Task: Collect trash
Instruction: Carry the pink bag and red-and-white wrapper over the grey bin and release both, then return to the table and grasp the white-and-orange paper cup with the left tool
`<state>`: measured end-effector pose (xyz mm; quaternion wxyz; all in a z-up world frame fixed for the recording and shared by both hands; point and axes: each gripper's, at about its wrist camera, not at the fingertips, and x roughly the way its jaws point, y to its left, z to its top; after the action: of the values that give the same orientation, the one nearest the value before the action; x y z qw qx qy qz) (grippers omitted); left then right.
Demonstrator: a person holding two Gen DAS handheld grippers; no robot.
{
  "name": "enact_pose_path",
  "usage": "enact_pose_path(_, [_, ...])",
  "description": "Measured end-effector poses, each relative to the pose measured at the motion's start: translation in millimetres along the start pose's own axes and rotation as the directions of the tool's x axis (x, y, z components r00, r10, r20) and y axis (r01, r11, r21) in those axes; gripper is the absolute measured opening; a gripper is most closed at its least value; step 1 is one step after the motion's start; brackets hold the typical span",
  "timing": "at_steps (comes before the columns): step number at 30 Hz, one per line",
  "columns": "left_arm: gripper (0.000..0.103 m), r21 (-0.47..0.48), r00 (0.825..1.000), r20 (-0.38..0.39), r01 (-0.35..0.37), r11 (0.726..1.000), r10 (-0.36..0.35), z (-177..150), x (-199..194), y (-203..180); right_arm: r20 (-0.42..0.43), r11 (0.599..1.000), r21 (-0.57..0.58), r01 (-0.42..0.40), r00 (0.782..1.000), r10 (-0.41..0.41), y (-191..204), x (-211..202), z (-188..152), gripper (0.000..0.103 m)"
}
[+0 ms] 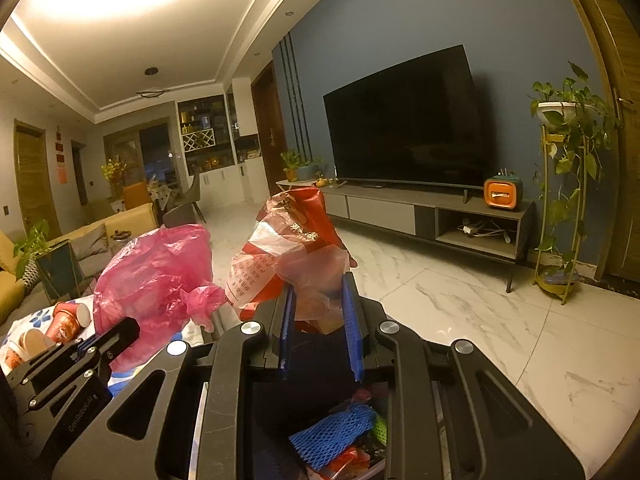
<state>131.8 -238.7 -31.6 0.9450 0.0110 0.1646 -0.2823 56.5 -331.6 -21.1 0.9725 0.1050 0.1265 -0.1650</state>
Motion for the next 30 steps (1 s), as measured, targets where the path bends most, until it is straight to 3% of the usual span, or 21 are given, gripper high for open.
enact_pose_path(7, [0.005, -0.018, 0.999, -0.014, 0.043, 0.999, -0.044, -3, 12, -1, 0.003, 1.000, 0.007, 0.010, 1.000, -0.010, 1, 4, 2, 0.025])
enact_pose_path(11, [0.007, -0.024, 0.998, -0.026, 0.063, 0.998, -0.064, -5, 19, 0, 0.009, 1.000, 0.006, 0.018, 1.000, -0.018, 1, 6, 1, 0.045])
enact_pose_path(14, [0.020, -0.018, 0.996, -0.040, 0.073, 0.997, -0.074, -7, 23, 0, 0.009, 1.000, 0.012, 0.025, 1.000, -0.025, -2, 7, 2, 0.046])
enact_pose_path(17, [0.047, -0.024, 0.997, -0.035, 0.066, 0.998, -0.067, -9, 25, 2, 0.002, 0.999, 0.023, 0.029, 1.000, -0.029, -5, 8, 2, 0.048])
enact_pose_path(19, [0.051, -0.035, 0.997, -0.033, 0.063, 0.997, -0.064, -10, 24, 4, 0.001, 0.999, 0.020, 0.032, 0.999, -0.032, -4, 7, 1, 0.049])
enact_pose_path(24, [0.079, -0.071, 1.000, -0.013, 0.017, 0.997, -0.018, -10, 17, 15, 0.003, 0.999, 0.014, 0.029, 1.000, -0.029, -3, 7, 1, 0.056])
enact_pose_path(30, [0.092, -0.086, 0.999, 0.019, -0.044, 0.995, 0.046, -7, 1, 28, 0.000, 1.000, 0.014, 0.015, 1.000, -0.015, 0, 5, 1, 0.066])
